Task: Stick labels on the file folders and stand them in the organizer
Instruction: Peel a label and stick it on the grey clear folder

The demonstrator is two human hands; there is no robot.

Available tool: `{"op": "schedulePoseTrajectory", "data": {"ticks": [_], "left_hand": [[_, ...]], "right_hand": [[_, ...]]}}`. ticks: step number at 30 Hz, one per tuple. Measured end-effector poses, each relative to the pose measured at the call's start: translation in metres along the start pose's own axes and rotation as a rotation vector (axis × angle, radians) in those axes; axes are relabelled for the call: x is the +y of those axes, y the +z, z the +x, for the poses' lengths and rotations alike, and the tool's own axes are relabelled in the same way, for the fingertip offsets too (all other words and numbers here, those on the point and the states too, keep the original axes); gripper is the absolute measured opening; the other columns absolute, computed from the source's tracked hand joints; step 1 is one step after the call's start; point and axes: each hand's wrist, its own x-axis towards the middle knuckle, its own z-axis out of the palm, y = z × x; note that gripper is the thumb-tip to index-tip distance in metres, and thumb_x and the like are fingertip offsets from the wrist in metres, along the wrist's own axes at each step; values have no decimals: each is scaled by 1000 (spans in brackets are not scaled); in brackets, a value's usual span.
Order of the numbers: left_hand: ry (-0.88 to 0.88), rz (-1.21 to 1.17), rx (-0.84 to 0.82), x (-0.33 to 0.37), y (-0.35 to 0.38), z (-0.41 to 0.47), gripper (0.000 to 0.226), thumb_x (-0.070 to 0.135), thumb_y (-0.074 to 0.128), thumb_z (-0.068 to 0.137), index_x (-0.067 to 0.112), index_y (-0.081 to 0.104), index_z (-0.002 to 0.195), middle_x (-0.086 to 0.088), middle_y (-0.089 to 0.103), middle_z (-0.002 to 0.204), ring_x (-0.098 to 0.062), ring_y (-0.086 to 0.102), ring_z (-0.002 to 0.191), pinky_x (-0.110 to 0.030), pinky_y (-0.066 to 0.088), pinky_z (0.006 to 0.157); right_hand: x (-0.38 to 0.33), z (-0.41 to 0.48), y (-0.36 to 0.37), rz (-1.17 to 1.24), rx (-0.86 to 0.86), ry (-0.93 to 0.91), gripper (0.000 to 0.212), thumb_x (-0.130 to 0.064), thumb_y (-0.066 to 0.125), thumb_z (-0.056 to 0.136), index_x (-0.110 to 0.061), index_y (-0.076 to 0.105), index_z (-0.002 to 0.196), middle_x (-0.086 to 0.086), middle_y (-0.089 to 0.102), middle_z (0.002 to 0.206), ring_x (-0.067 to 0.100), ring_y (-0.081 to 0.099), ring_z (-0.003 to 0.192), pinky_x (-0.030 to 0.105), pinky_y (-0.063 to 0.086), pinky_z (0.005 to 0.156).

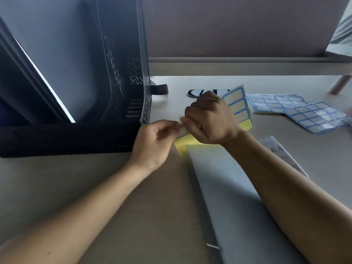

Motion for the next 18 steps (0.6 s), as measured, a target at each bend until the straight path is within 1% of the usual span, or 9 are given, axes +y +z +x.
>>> {"op": "schedulePoseTrajectory", "data": {"ticks": [2,4,5,7,9,11,14,16,18], "left_hand": [[22,-13,65,1,0,-1,13,16,65,93,25,72,86,15,71,73,3,62,72,-18,50,73],[-69,-134,177,4,1,0,15,17,64,93,25,73,83,11,72,75,-3,63,75,-23,51,75],[-153,-252,228,7,1,1,17,17,64,93,24,73,80,9,73,77,-8,65,77,-31,53,78],[-314,-487,283,19,4,2,20,14,63,94,21,71,77,3,73,79,-16,67,78,-40,55,80],[-375,-639,294,30,5,1,19,13,60,95,18,69,79,-1,73,80,-16,68,75,-37,57,75],[-364,-773,259,39,3,0,18,13,58,95,15,71,82,-2,74,82,-14,69,74,-30,58,72],[-329,-827,132,47,-2,-1,21,20,59,95,18,76,82,-2,76,93,-13,72,86,-28,57,84],[-307,-797,81,52,-5,-2,19,24,61,94,20,76,82,1,75,91,-10,69,84,-26,56,82],[-288,-768,59,57,-5,-4,15,25,63,93,20,75,84,3,73,86,-8,67,77,-22,55,73]], "right_hand": [[4,-1,-1,-111,55,29,28,-20,52,94,-7,62,72,9,60,73,32,52,69,42,39,76],[5,-6,1,-170,82,116,13,-14,56,88,-7,68,86,12,64,94,34,54,83,46,38,82],[3,-6,2,-182,62,168,17,-12,57,85,-7,68,97,15,63,103,34,52,90,46,37,84],[0,-2,1,-200,9,270,38,-13,59,81,-7,61,118,18,56,118,35,50,100,45,35,88],[-4,9,-4,-101,-63,317,37,-16,55,84,-8,61,120,16,58,118,34,54,100,43,40,86],[-15,26,-16,195,-165,355,25,-20,50,92,-10,69,105,7,68,103,25,61,91,39,48,79],[-34,52,-40,492,-461,531,35,-44,45,101,-21,70,94,-10,69,92,6,63,85,24,48,73],[-34,61,-56,576,-687,616,45,-63,42,94,-27,68,89,-11,68,88,3,63,83,24,48,74],[-26,66,-72,657,-853,710,57,-74,45,84,-25,71,95,-3,70,95,14,67,91,34,54,83]]}}
